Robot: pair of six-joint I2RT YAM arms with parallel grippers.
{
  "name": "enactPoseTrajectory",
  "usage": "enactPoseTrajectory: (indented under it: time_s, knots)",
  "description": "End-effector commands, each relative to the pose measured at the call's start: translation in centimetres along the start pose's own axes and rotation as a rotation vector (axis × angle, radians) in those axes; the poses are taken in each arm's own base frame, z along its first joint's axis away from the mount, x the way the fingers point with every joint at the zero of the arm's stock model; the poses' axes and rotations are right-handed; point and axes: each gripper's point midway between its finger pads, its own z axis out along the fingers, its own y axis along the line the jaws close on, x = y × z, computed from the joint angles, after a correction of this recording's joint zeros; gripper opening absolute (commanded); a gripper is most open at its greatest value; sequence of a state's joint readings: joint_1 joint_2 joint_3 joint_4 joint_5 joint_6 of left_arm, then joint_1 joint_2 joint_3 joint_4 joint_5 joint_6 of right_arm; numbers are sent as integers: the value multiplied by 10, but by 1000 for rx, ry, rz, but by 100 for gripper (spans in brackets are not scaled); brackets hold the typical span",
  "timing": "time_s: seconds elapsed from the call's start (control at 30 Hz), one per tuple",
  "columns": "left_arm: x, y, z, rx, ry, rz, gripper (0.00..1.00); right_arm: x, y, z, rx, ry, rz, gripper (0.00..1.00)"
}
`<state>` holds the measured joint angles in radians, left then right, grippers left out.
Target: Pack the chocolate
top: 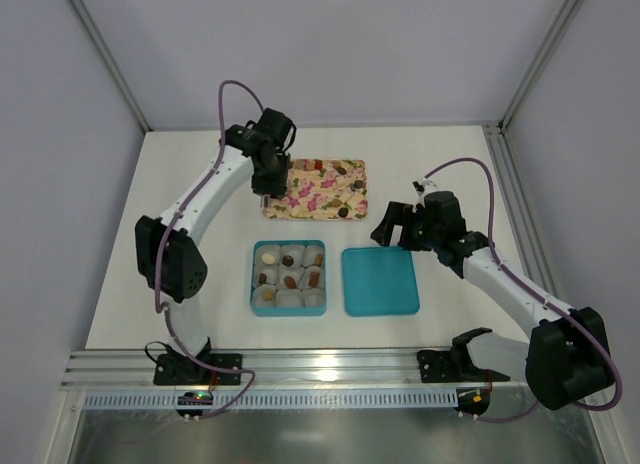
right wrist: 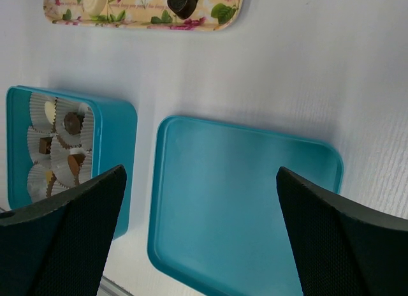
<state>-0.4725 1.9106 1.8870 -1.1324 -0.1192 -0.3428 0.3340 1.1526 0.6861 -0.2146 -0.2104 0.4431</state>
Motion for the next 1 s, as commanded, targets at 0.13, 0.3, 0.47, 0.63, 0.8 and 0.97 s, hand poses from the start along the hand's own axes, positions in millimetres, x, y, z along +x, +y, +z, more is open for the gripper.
enactPoseTrajectory:
  time_s: [0.13,0.3,0.47,0.63,0.8,0.97]
  knots:
    - [14,-9,-57,88,-85,-23,25,-13,8,7,-30,-40,-6,99]
    - [36,-9,-79,110,-101,-15,25,-16,8,11,-29,-38,-3,100]
    - [67,-6,-90,136,-77,-23,25,-21,10,13,-29,-44,1,100]
    - [89,-7,-111,180,-81,-31,25,-21,9,17,-23,-40,8,100]
    - [116,-7,-123,194,-53,-26,26,-21,9,18,-22,-40,13,100]
    - [144,-7,-134,212,-32,-32,26,-20,7,20,-16,-36,19,100]
